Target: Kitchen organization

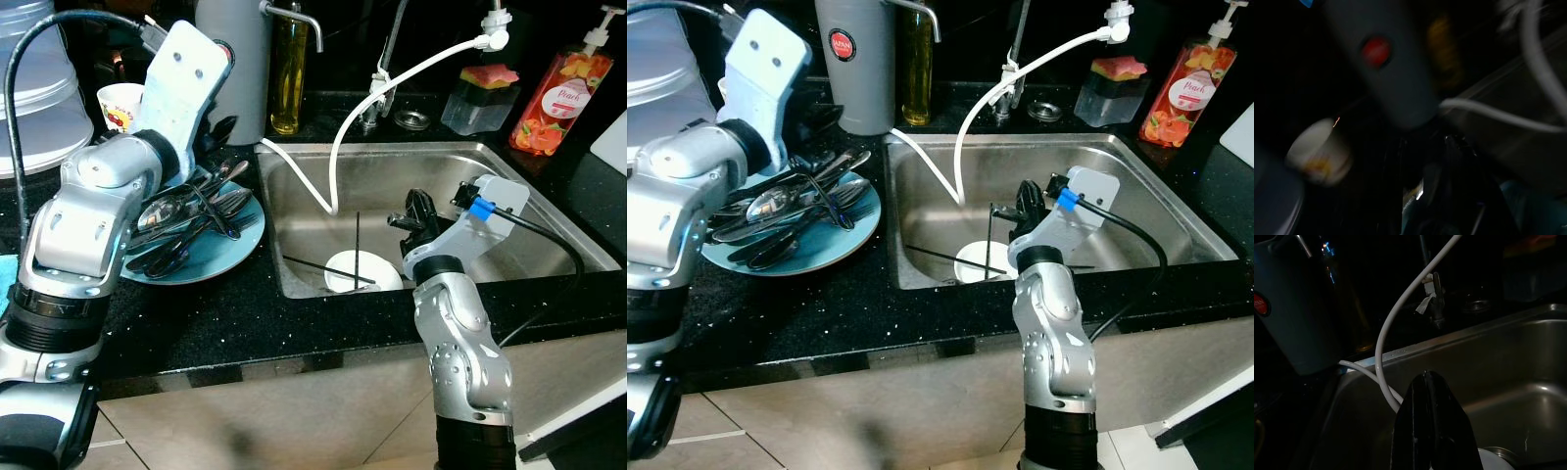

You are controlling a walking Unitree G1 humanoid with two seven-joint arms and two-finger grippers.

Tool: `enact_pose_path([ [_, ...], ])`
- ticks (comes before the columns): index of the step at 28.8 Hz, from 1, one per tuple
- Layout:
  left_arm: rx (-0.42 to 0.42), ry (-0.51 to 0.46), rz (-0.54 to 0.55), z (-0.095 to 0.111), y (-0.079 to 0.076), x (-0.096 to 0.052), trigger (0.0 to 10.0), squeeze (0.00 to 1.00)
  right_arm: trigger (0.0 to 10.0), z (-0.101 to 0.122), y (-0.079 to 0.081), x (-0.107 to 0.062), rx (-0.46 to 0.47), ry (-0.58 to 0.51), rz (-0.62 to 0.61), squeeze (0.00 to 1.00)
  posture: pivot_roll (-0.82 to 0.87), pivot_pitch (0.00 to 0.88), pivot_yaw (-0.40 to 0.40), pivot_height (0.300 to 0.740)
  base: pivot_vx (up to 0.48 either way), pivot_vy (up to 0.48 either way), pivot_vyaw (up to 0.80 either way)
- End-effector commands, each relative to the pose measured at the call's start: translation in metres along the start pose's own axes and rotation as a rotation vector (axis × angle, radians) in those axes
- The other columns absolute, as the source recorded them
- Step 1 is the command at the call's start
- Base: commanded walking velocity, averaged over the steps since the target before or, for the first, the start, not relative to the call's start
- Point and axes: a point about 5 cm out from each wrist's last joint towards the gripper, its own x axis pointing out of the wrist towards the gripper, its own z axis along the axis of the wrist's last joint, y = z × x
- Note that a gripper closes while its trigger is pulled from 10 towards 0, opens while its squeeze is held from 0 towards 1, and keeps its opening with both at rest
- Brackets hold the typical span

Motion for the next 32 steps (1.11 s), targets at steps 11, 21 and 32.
enact_pose_path([
  [11, -0.237, 0.198, 0.25, -0.034, -0.008, 0.008, 10.0, 0.0, 10.0, -0.005, 0.001, 0.001, 0.008, 0.018, 0.009, 0.0, 0.27, 0.022, -0.066, 0.74, 0.0, 0.0, 0.0],
  [21, -0.521, 0.26, 0.198, -0.038, 0.007, 0.03, 10.0, 0.0, 10.0, -0.004, 0.002, 0.004, 0.01, 0.01, 0.012, 0.0, 0.27, 0.016, -0.066, 0.74, 0.0, 0.0, 0.0],
  [32, -0.568, 0.322, 0.172, -0.045, 0.02, 0.046, 10.0, 0.07, 10.0, -0.002, 0.001, 0.002, 0.006, 0.001, 0.001, 0.0, 0.26, 0.019, -0.052, 0.74, 0.0, 0.0, 0.0],
])
